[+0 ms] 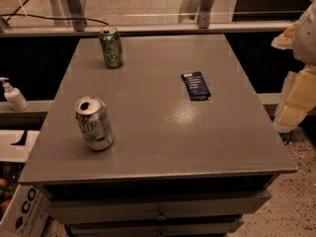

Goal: Knock 7up can over

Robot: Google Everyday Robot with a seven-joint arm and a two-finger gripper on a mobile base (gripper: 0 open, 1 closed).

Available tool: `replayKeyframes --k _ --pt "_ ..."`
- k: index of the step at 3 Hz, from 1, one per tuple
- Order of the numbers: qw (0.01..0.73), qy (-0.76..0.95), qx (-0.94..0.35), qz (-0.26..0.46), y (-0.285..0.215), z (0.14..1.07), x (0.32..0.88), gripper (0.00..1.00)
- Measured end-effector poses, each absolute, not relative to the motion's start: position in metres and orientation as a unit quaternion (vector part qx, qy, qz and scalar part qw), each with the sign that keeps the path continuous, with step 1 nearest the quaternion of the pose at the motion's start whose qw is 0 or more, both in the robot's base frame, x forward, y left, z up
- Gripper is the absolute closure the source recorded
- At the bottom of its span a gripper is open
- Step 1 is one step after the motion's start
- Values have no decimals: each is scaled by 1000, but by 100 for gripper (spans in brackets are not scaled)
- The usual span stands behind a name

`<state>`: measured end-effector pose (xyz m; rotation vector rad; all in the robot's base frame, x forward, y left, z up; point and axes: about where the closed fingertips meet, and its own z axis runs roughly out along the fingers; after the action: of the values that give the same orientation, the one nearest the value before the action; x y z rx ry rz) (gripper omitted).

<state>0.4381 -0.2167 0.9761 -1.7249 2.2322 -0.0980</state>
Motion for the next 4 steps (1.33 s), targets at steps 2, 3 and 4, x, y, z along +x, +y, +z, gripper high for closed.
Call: replayKeyframes --k 2,3,4 --pt "159 781 -603 -33 -216 976 438 0" --pt "172 777 -606 -6 -210 966 442 0" --pt "189 763 -617 48 -192 943 446 0"
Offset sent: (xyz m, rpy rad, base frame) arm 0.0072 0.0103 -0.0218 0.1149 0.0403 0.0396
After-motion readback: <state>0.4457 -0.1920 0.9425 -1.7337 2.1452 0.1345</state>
